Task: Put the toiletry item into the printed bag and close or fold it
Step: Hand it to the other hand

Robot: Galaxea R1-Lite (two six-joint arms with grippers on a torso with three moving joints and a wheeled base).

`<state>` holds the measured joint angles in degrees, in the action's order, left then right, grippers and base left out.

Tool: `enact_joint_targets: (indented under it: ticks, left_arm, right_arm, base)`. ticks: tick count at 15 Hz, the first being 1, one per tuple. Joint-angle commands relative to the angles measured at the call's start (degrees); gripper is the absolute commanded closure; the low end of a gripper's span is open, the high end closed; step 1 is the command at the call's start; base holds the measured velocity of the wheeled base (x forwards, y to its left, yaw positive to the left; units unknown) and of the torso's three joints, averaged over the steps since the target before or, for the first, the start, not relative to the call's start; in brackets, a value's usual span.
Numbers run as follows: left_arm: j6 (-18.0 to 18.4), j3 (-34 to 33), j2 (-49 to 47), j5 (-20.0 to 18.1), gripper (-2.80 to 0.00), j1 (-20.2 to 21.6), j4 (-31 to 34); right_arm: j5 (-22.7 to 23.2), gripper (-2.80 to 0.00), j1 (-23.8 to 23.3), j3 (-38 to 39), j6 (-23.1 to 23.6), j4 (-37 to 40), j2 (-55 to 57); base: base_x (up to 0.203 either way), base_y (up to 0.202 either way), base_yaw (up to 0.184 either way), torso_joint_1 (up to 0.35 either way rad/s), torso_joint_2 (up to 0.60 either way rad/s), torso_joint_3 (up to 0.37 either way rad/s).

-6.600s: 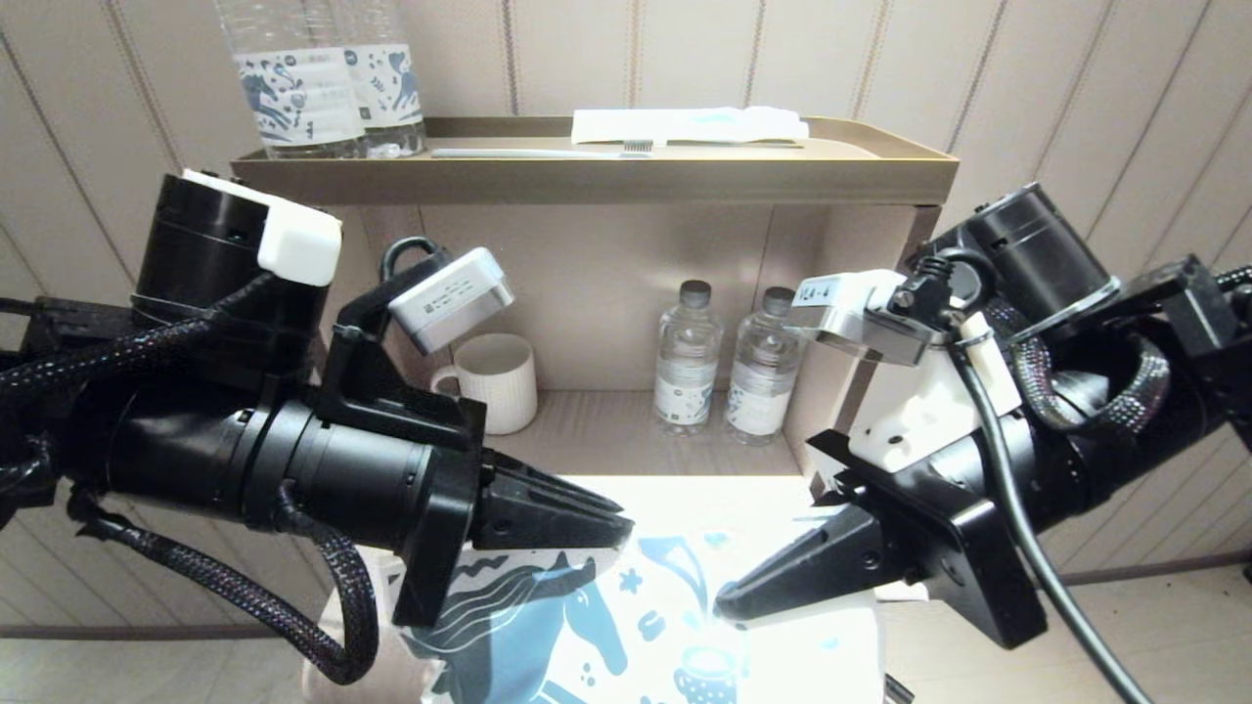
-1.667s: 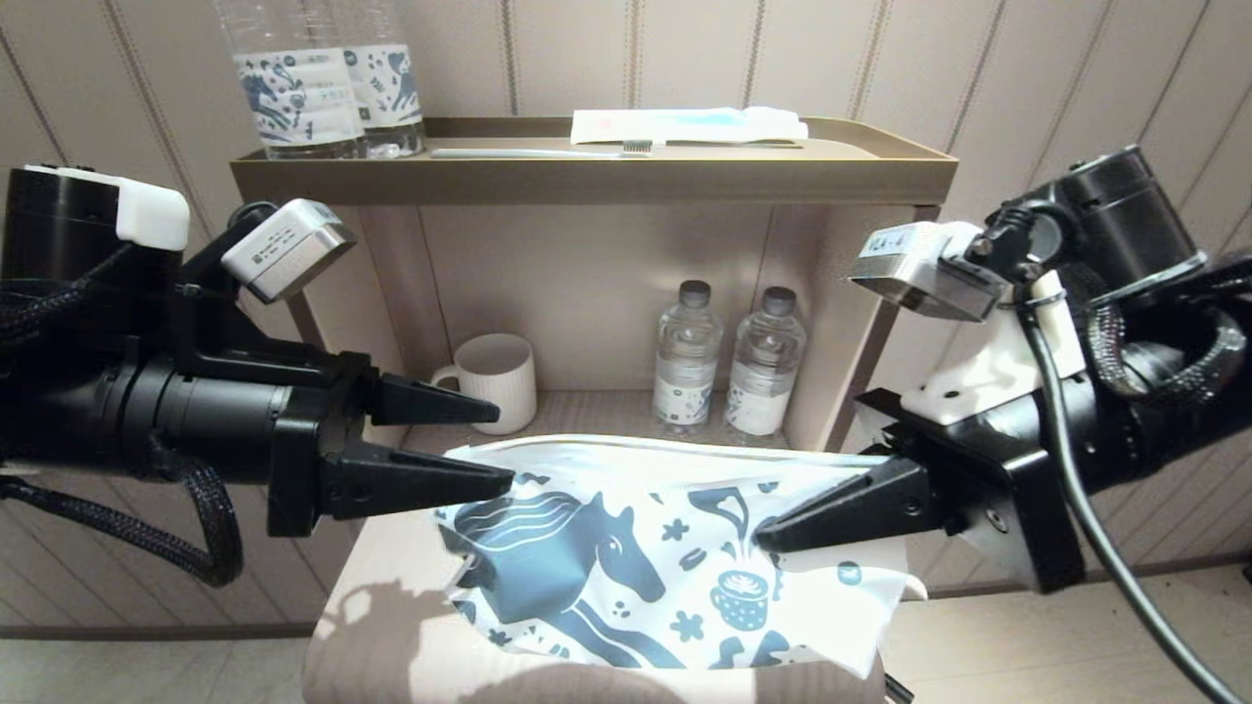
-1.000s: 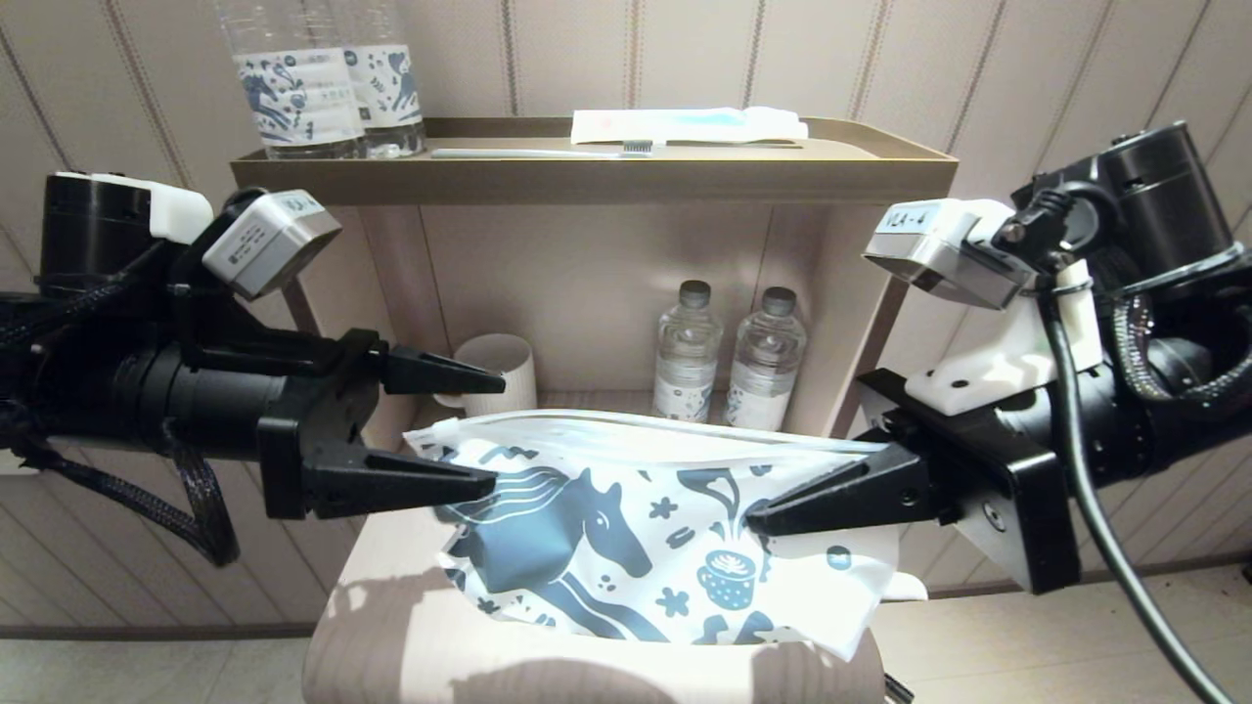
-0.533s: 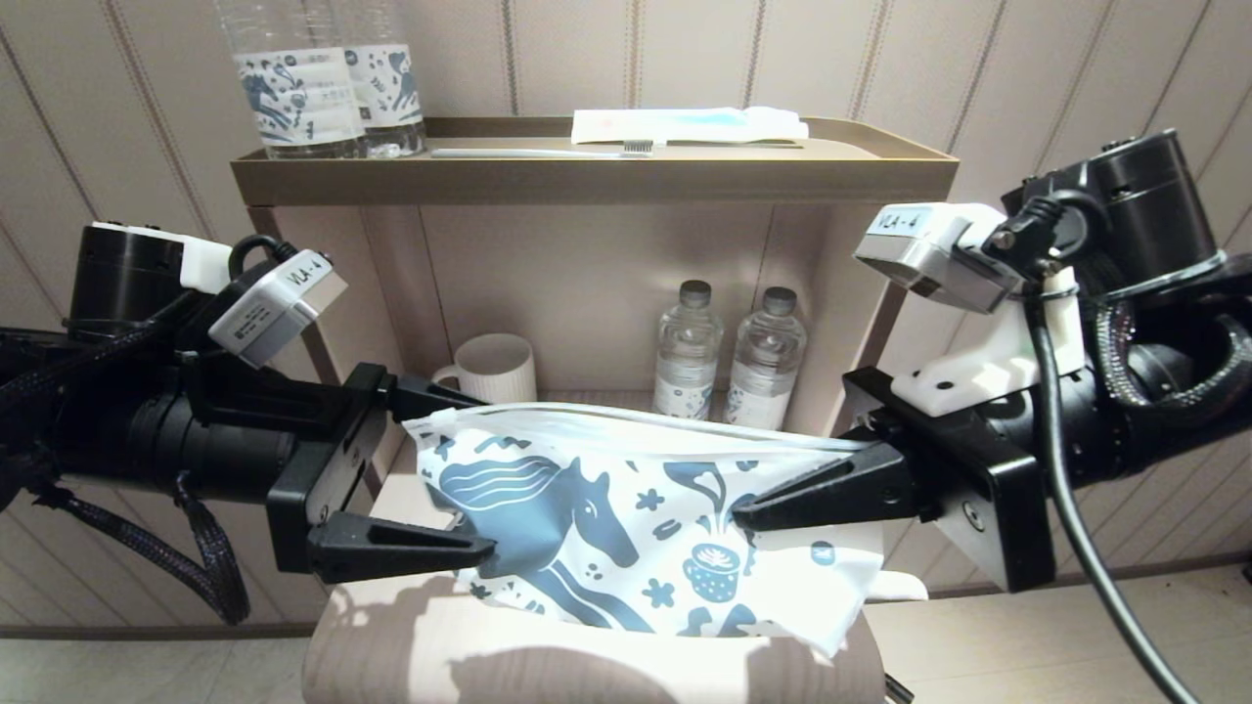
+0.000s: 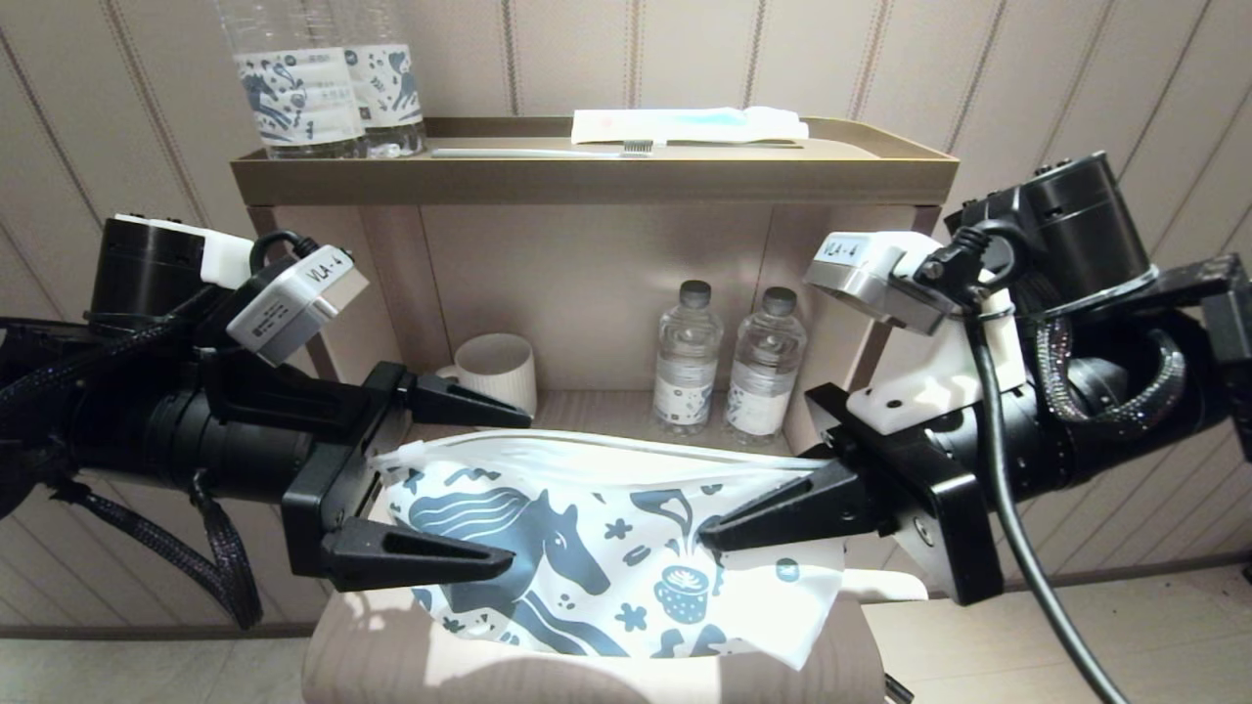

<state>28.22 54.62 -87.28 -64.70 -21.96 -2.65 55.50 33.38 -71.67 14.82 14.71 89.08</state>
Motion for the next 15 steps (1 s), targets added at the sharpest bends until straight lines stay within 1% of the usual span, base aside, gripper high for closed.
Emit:
enact_joint_targets:
  ticks: [1,15]
  left_arm:
    - [0.21,-0.67,-0.17,-0.34,-2.80,-0.43,0.01]
    - [0.17,-1.27,-1.05,-0.17,-2.80,-0.37,-0.08]
  right_arm:
    - [0.39,0.00,0.02,-0.23,0.05,-0.43,0.49]
    - [0.39,0.00,0.11,-0.40,0.03,-0.56,-0.05]
  base:
    - [0.000,0.000,0.000,0.000,0.00,0.000]
    - [0.000,0.000,0.000,0.000,0.00,0.000]
